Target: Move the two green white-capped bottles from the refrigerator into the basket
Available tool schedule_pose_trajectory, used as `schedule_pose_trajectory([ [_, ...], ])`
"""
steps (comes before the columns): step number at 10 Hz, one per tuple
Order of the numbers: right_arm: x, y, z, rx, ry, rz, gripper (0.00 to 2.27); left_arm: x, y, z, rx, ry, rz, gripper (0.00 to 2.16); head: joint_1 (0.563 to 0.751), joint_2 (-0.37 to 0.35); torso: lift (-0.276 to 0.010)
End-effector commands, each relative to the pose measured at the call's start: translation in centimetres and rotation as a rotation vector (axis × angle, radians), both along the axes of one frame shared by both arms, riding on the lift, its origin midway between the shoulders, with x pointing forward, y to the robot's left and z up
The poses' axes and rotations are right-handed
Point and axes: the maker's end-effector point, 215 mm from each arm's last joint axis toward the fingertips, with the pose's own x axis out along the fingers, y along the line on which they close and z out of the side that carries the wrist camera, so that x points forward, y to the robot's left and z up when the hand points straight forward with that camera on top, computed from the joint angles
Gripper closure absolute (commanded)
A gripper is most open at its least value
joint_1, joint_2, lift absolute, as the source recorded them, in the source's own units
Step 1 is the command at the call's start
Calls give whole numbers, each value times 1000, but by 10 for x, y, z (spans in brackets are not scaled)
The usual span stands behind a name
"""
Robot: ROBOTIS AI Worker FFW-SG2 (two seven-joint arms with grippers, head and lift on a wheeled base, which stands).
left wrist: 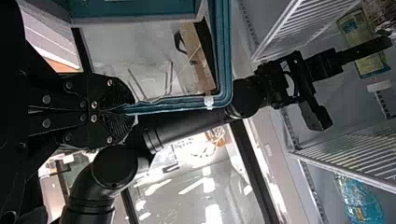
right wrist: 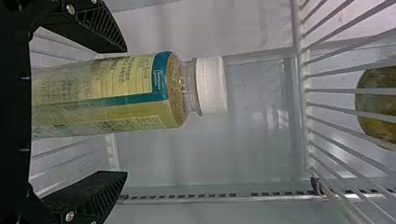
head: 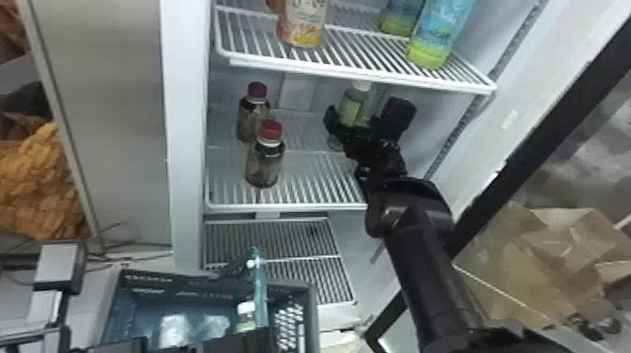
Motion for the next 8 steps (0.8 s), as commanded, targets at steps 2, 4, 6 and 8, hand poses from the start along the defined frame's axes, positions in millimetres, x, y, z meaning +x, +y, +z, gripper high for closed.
schedule_pose_trajectory([
  [2, 2, 0, -2, 0, 5, -1, 522, 1, -1, 0, -1, 1, -3, 1136, 686, -350, -263],
  [4, 2, -2, -3, 3, 7, -3, 823, 1, -1, -1, -2, 3, -2, 1136, 686, -350, -263],
  [6, 2, -2, -3, 9, 6, -3, 825, 2, -1, -1, -2, 4, 0, 1134, 687, -350, -263],
  [8, 2, -1, 0, 6, -1, -1, 825, 1, -3, 0, -3, 3, -3, 1134, 686, -350, -263],
])
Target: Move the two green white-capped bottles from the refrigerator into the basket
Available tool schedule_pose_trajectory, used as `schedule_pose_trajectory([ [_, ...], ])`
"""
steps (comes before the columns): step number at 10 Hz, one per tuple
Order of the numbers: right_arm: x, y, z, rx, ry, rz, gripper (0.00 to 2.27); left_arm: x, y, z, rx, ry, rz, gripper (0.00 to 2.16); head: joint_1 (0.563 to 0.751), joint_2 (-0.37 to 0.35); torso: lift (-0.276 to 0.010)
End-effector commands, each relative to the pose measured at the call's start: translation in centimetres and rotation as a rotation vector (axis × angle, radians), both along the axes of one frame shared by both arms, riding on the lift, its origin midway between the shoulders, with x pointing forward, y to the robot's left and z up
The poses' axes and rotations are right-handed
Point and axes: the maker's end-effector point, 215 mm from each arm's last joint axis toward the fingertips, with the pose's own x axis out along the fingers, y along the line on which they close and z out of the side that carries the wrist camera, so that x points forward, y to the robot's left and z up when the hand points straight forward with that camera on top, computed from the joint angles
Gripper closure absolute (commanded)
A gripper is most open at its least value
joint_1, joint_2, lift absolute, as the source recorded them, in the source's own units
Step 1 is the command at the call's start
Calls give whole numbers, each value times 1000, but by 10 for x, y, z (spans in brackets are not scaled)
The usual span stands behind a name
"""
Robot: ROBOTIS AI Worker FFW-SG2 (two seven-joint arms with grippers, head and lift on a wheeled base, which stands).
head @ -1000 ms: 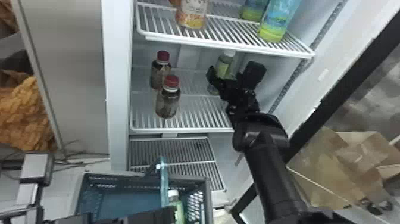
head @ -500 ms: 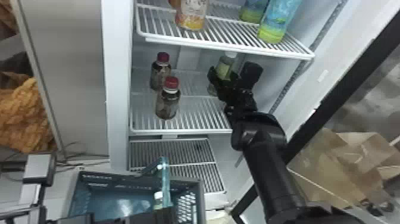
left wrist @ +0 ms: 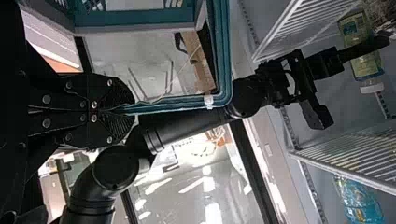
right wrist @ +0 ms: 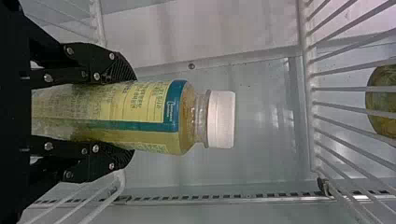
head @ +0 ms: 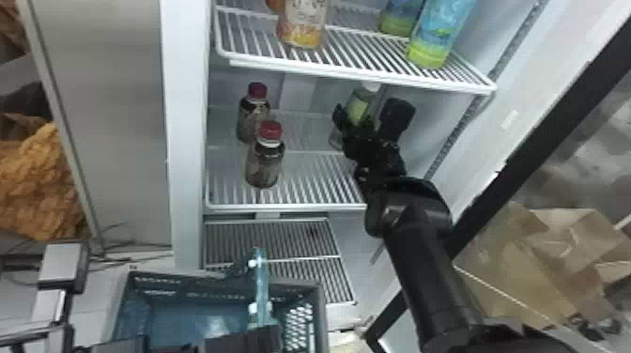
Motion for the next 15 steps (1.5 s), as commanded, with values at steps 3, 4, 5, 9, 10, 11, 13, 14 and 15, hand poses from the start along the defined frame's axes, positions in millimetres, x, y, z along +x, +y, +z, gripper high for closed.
schedule_pose_trajectory([
  [3, -3, 11, 11, -13, -32, 24, 825, 0, 1, -1, -1, 4, 2, 1134, 684, -350, -263],
  [4, -6, 12, 9, -12, -33, 27, 825, -1, 1, -1, -1, 6, 2, 1134, 683, -350, -263],
  [5, -11, 13, 1, 1, -25, 31, 825, -1, 3, -2, -2, 10, 8, 1134, 684, -350, -263],
  [9, -53, 16, 9, 2, -45, 65, 825, -3, 5, -5, -1, 19, 12, 1134, 695, -350, -263],
  [10, -59, 18, 18, -3, -58, 74, 825, -4, 5, -5, -1, 21, 12, 1134, 695, -350, -263],
  [11, -60, 18, 26, -12, -70, 81, 825, -4, 5, -5, -2, 21, 12, 1134, 695, -350, -263],
  [13, -74, 23, 37, -24, -80, 103, 825, -5, 4, -4, -3, 19, 8, 1134, 695, -350, -263],
  [14, -83, 24, 39, -28, -78, 106, 825, -5, 5, -5, -2, 21, 12, 1134, 695, -350, -263],
  [15, -94, 24, 39, -19, -72, 112, 825, -6, 6, -5, -2, 23, 14, 1134, 695, -350, -263],
])
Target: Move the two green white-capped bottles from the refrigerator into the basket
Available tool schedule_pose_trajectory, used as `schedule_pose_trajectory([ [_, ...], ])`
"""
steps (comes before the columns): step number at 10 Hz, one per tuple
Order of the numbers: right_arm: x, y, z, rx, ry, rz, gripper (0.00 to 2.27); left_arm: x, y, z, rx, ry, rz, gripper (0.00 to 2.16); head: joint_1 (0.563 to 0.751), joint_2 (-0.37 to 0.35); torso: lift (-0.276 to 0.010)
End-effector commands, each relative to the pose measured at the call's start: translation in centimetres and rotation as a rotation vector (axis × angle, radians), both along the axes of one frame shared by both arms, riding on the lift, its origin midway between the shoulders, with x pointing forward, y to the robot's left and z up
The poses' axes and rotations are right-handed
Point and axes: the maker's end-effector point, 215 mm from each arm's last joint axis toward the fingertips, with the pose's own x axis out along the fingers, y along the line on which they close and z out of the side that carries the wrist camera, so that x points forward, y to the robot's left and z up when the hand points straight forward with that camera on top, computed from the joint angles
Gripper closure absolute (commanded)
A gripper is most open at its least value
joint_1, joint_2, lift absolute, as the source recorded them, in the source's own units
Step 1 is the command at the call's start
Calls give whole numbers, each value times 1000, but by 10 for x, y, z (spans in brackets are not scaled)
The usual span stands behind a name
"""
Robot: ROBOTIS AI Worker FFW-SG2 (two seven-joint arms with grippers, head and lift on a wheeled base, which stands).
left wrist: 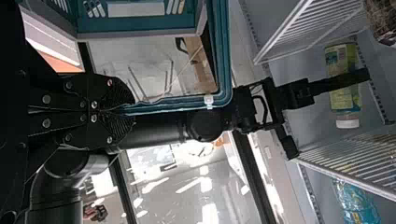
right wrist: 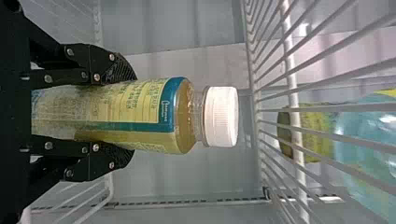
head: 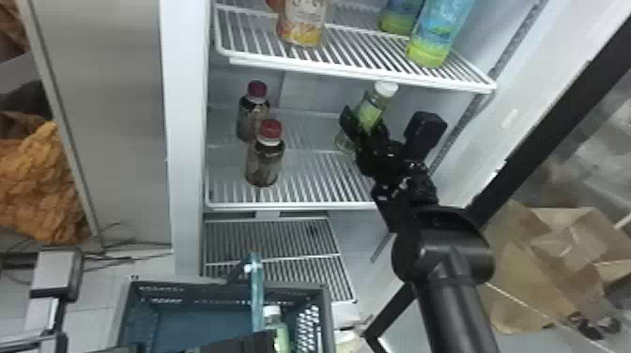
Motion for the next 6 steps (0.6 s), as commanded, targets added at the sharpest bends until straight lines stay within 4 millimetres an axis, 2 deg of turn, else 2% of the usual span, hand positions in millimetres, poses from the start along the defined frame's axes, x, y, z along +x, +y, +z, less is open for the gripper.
schedule_pose_trajectory([
  [1, -17, 5, 1, 17, 11, 19, 825, 0, 0, 0, 0, 0, 1, 1134, 695, -350, -263],
  [4, -49, 27, 9, 31, 23, 79, 825, -1, 1, 0, 2, -3, 2, 1134, 695, -350, -263],
  [6, -72, 35, 9, 37, 38, 101, 825, -2, 2, 0, 3, -1, 5, 1134, 695, -350, -263],
])
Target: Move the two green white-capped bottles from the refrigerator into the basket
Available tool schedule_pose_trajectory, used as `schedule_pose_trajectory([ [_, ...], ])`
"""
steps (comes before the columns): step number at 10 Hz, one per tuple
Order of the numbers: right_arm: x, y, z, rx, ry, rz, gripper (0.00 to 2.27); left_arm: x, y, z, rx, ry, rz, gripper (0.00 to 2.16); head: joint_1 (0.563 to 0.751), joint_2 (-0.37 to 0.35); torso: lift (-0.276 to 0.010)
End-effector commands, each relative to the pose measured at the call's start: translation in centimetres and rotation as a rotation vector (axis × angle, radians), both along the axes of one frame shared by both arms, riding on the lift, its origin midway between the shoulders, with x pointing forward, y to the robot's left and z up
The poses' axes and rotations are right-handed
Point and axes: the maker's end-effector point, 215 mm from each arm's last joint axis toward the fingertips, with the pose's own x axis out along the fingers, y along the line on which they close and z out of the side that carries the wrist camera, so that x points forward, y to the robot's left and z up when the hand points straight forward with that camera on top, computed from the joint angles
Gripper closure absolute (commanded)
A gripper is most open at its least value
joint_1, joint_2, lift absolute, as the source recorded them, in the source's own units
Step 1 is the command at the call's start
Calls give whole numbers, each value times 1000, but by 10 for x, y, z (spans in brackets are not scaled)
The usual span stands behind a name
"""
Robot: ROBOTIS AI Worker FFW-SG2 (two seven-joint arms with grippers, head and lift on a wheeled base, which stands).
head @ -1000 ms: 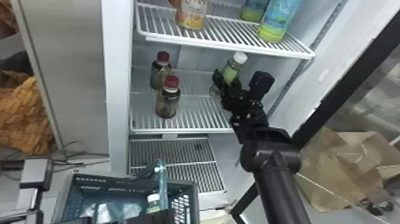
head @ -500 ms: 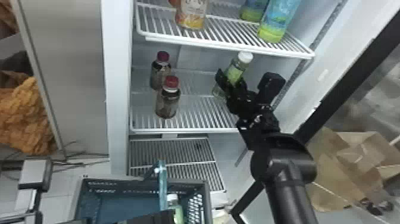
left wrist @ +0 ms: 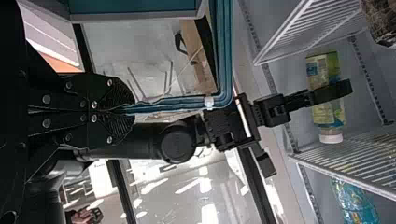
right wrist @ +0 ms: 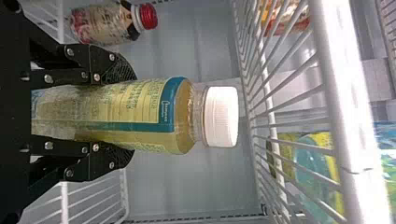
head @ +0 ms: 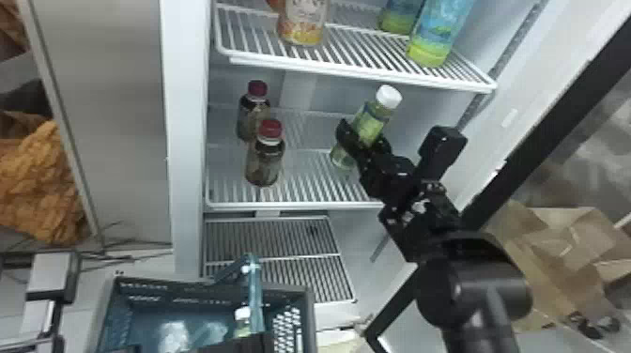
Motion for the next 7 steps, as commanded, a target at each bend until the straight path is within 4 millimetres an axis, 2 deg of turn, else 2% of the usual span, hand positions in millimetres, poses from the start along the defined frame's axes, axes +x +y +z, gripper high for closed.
schedule_pose_trajectory([
  [1, -21, 3, -2, 3, 15, 10, 825, 0, 1, 0, 0, 1, 3, 1134, 695, -350, -263],
  [3, -49, 9, -6, 7, 50, 27, 825, 0, 2, -1, 2, 3, 5, 1134, 695, -350, -263],
  [5, -75, 15, 5, 18, 51, 40, 825, 1, 2, 0, 3, -2, 6, 1134, 695, -350, -263],
  [7, -108, 37, 10, 51, 80, 86, 825, -1, 2, -2, 5, 4, 3, 1134, 695, -350, -263],
])
